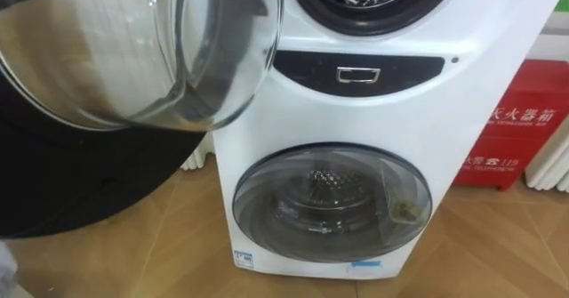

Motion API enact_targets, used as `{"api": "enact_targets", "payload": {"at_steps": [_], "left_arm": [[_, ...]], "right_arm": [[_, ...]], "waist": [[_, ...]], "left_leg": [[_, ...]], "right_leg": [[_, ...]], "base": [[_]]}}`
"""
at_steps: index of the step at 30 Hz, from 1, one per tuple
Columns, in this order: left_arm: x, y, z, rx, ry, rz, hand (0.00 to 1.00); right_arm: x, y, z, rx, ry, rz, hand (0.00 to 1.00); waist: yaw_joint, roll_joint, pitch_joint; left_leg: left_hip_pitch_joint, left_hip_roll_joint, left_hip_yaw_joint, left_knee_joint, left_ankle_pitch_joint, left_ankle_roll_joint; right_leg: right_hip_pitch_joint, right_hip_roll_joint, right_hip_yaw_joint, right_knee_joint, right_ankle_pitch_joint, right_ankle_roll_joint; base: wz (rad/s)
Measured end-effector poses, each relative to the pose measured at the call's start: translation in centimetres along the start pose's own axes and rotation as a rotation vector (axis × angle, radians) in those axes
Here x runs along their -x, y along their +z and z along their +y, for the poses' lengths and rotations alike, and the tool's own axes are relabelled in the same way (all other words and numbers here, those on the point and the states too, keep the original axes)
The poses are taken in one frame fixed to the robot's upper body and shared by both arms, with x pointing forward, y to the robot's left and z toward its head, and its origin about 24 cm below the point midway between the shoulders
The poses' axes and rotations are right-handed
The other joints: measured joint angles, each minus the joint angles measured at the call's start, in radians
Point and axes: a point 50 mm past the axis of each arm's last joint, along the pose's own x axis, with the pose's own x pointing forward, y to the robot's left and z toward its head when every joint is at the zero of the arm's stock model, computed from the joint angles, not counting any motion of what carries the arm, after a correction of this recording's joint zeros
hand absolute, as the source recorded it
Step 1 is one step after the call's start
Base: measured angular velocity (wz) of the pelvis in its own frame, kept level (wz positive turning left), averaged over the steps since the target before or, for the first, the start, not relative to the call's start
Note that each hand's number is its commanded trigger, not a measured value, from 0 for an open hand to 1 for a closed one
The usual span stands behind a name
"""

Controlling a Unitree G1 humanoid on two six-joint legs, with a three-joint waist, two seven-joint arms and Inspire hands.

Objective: Pick clothes from washing machine

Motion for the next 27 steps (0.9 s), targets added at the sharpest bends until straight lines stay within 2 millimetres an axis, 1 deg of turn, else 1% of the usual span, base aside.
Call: {"api": "enact_targets", "payload": {"at_steps": [1,3,4,5,6,7,8,9,10,11,12,13,14,15,16,17,18,21,22,23,24,25,26,27], "left_arm": [[-0.1,-0.1,0.6,0.049,0.017,0.013,0.0],[-0.3,0.2,1.8,0.106,0.059,0.014,0.0],[-0.6,1.2,2.9,0.152,0.094,-0.002,0.0],[-0.9,2.3,4.3,0.199,0.133,-0.029,0.0],[-1.1,3.0,5.2,0.219,0.155,-0.047,0.0],[-1.4,4.8,6.9,0.245,0.195,-0.092,0.0],[-1.4,6.9,8.5,0.265,0.231,-0.159,0.0],[-1.4,7.9,9.3,0.28,0.252,-0.191,0.0],[-1.1,9.9,11.1,0.288,0.301,-0.257,0.0],[-0.7,11.9,12.6,0.279,0.338,-0.325,0.0],[-0.5,12.9,13.4,0.278,0.355,-0.355,0.0],[0.0,14.6,14.6,0.289,0.383,-0.412,0.0],[0.6,16.0,15.6,0.298,0.414,-0.465,0.0],[0.9,16.6,16.1,0.3,0.427,-0.491,0.0],[1.5,17.8,16.9,0.302,0.449,-0.537,0.0],[2.1,19.0,17.5,0.305,0.468,-0.588,0.0],[2.5,19.6,17.6,0.306,0.472,-0.619,0.0],[4.8,23.4,17.4,0.3,0.446,-0.803,0.0],[5.2,24.1,17.3,0.303,0.441,-0.832,0.0],[6.1,25.6,17.1,0.311,0.427,-0.897,0.0],[6.6,26.2,17.0,0.309,0.422,-0.928,0.0],[7.5,27.3,16.9,0.297,0.414,-0.985,0.0],[8.4,28.6,16.7,0.291,0.404,-1.039,0.0],[9.0,29.4,16.5,0.292,0.395,-1.073,0.0]], "right_arm": [[0.2,-0.2,-0.1,0.0,-0.002,0.002,0.0],[0.5,0.1,-0.6,0.002,-0.018,-0.021,0.0],[0.8,0.5,-1.2,0.0,-0.043,-0.044,0.0],[1.1,1.0,-1.8,0.015,-0.055,-0.065,0.0],[1.3,1.2,-2.0,0.021,-0.059,-0.07,0.0],[1.5,1.5,-2.4,0.029,-0.068,-0.079,0.0],[2.0,1.7,-2.9,0.024,-0.083,-0.1,0.0],[2.2,1.9,-3.1,0.028,-0.086,-0.112,0.0],[2.5,2.3,-3.2,0.054,-0.087,-0.131,0.0],[2.7,2.5,-3.4,0.087,-0.086,-0.134,0.0],[2.8,2.5,-3.5,0.098,-0.09,-0.13,0.0],[3.1,2.3,-3.9,0.101,-0.104,-0.122,0.0],[3.3,2.2,-4.2,0.092,-0.12,-0.122,0.0],[3.4,2.2,-4.4,0.09,-0.125,-0.123,0.0],[3.5,2.0,-4.6,0.092,-0.131,-0.117,0.0],[3.6,1.9,-4.6,0.1,-0.13,-0.112,0.0],[3.6,1.9,-4.5,0.102,-0.129,-0.111,0.0],[3.5,2.0,-4.4,0.112,-0.122,-0.115,0.0],[3.5,2.1,-4.4,0.115,-0.121,-0.116,0.0],[3.5,2.2,-4.3,0.12,-0.118,-0.121,0.0],[3.5,2.4,-4.2,0.124,-0.116,-0.125,0.0],[3.4,2.6,-4.1,0.131,-0.108,-0.134,0.0],[3.3,2.7,-4.0,0.131,-0.105,-0.139,0.0],[3.3,2.7,-3.9,0.13,-0.104,-0.14,0.0]], "waist": [[0.0,0.004,-0.0018],[-0.004,0.017,0.0026],[-0.003,0.026,0.0081],[-0.002,0.034,0.0097],[-0.004,0.038,0.0079],[-0.003,0.047,0.0085],[0.004,0.056,0.0034],[0.004,0.065,0.0005],[0.001,0.079,-0.0036],[0.001,0.085,-0.0113],[-0.001,0.087,-0.0163],[-0.003,0.096,-0.0182],[0.001,0.108,-0.0169],[0.0,0.113,-0.014],[0.0,0.12,-0.013],[0.0,0.126,-0.0139],[0.001,0.128,-0.013],[-0.002,0.134,-0.0102],[-0.002,0.135,-0.0096],[0.0,0.135,-0.0088],[0.001,0.135,-0.0084],[0.001,0.137,-0.0075],[-0.002,0.138,-0.007],[-0.003,0.137,-0.0066]], "left_leg": [[0.003,0.0,0.0,-0.003,0.0,0.0],[0.006,0.0,-0.002,-0.003,0.0,0.0],[0.009,0.0,-0.003,-0.003,-0.001,-0.002],[0.012,0.0,-0.002,-0.005,-0.001,-0.002],[0.012,0.0,-0.003,-0.005,-0.001,-0.002],[0.015,0.0,-0.003,-0.004,-0.001,-0.003],[0.015,-0.001,-0.002,-0.005,-0.002,-0.004],[0.015,-0.001,-0.002,-0.006,-0.002,-0.004],[0.014,-0.003,0.0,-0.007,-0.002,-0.004],[0.015,-0.004,0.001,-0.013,-0.002,-0.004],[0.016,-0.005,0.001,-0.015,-0.002,-0.003],[0.02,-0.007,0.0,-0.015,-0.001,-0.003],[0.027,-0.009,0.001,-0.015,-0.001,-0.003],[0.032,-0.009,0.002,-0.017,-0.001,-0.003],[0.036,-0.01,0.001,-0.018,-0.001,-0.003],[0.034,-0.01,-0.002,-0.018,-0.001,-0.003],[0.033,-0.01,-0.003,-0.018,-0.001,-0.003],[0.022,-0.01,-0.012,-0.018,-0.001,-0.003],[0.021,-0.01,-0.012,-0.018,-0.001,-0.003],[0.019,-0.01,-0.014,-0.018,-0.001,-0.003],[0.018,-0.01,-0.015,-0.018,-0.001,-0.003],[0.02,-0.011,-0.015,-0.018,-0.001,-0.003],[0.019,-0.011,-0.027,-0.018,-0.001,-0.003],[0.019,-0.011,-0.032,-0.018,-0.001,-0.003]], "right_leg": [[0.003,0.0,0.001,-0.001,0.0,0.001],[0.011,0.0,-0.001,-0.002,0.0,0.001],[0.014,0.0,-0.004,-0.001,0.0,0.001],[0.015,0.0,-0.004,-0.001,0.0,0.001],[0.015,0.0,-0.004,0.0,0.0,0.001],[0.015,0.0,-0.002,0.0,0.0,0.001],[0.014,0.0,0.001,0.001,-0.001,0.002],[0.013,0.0,0.002,0.001,-0.001,0.002],[0.011,-0.001,0.008,0.002,-0.001,0.004],[0.007,-0.001,0.011,0.002,0.0,0.005],[0.006,-0.001,0.011,0.003,0.0,0.006],[0.013,-0.003,0.011,0.003,0.001,0.007],[0.016,-0.004,0.014,0.004,0.002,0.009],[0.016,-0.004,0.017,0.003,0.003,0.01],[0.017,-0.005,0.022,0.004,0.003,0.01],[0.017,-0.004,0.027,0.005,0.003,0.01],[0.016,-0.004,0.028,0.005,0.003,0.01],[0.011,-0.004,0.026,0.004,0.003,0.01],[0.01,-0.004,0.025,0.003,0.003,0.01],[0.009,-0.004,0.021,0.003,0.003,0.01],[0.009,-0.004,0.02,0.003,0.003,0.01],[0.01,-0.004,0.021,0.003,0.003,0.01],[0.013,-0.004,0.013,0.002,0.003,0.01],[0.014,-0.005,0.011,0.002,0.003,0.01]], "base": [[0.0],[0.03],[0.06],[0.05],[0.04],[0.03],[0.0],[0.0],[-0.07],[-0.08],[-0.07],[-0.07],[-0.09],[-0.14],[-0.16],[-0.13],[-0.05],[0.06],[0.08],[0.04],[0.0],[0.04],[0.1],[0.11]]}}
